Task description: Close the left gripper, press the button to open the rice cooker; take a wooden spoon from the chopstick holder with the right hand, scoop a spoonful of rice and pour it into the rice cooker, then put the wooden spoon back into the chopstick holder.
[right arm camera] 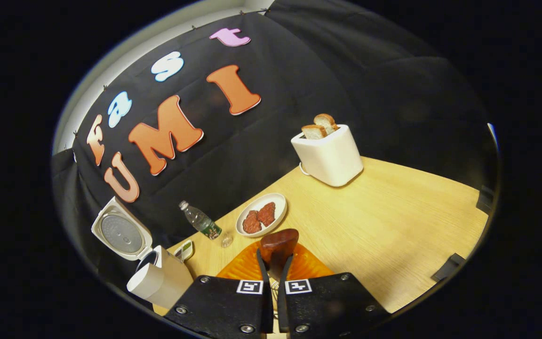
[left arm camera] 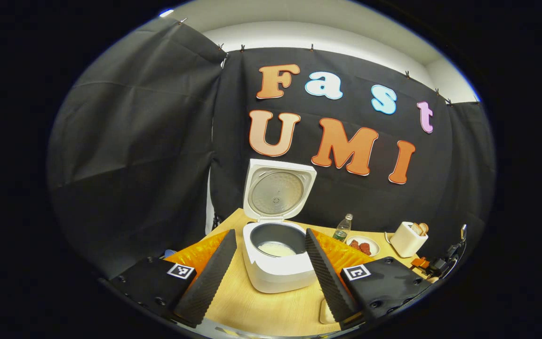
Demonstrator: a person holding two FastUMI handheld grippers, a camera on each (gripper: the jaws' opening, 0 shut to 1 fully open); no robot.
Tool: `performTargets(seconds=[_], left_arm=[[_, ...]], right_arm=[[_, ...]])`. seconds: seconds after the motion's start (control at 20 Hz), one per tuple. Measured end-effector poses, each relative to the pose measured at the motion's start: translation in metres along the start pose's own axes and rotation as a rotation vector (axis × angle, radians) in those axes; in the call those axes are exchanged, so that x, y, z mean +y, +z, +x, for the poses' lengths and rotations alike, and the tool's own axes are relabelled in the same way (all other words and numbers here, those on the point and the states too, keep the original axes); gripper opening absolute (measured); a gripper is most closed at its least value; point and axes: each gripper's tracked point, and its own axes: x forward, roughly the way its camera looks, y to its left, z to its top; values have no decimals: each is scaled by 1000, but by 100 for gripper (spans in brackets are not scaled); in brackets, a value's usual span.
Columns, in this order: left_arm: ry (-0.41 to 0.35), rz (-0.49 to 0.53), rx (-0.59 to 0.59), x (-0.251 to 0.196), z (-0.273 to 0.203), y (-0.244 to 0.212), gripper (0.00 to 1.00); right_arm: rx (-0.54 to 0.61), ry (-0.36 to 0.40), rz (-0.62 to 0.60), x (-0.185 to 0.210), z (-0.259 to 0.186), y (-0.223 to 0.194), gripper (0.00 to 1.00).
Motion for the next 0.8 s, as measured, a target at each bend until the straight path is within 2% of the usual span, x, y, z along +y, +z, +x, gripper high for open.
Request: performTargets(seconds=[0.2, 0.45, 0.5, 0.55, 0.6, 0.65, 0.7, 0.75, 0.8], left_arm=[[-11, -29, 11, -3, 3, -1, 100], [-32, -12, 13, -12, 11, 1, 100], [-36, -6, 15, -14, 15, 1, 100], [-41, -1, 15, -16, 16, 2, 100], [-44, 6, 14, -18, 19, 4, 100], [-43, 13, 11, -18, 22, 7, 100], [-34, 20, 0, -17, 27, 12, 100], [-30, 25, -11, -17, 33, 19, 100], [-37, 24, -17, -20, 42, 25, 100]], right_arm=[[5, -6, 70, -13, 0, 4, 8], [30, -21, 131, -24, -2, 2, 20], [41, -46, 116, -29, -1, 1, 18], [44, -67, 96, -34, -4, -1, 34], [45, -84, 75, -39, -9, 3, 63], [43, -91, 53, -40, -16, 7, 54], [39, -103, 29, -41, -22, 12, 85], [30, -112, 3, -42, -28, 17, 93], [21, -119, -27, -40, -33, 23, 94]])
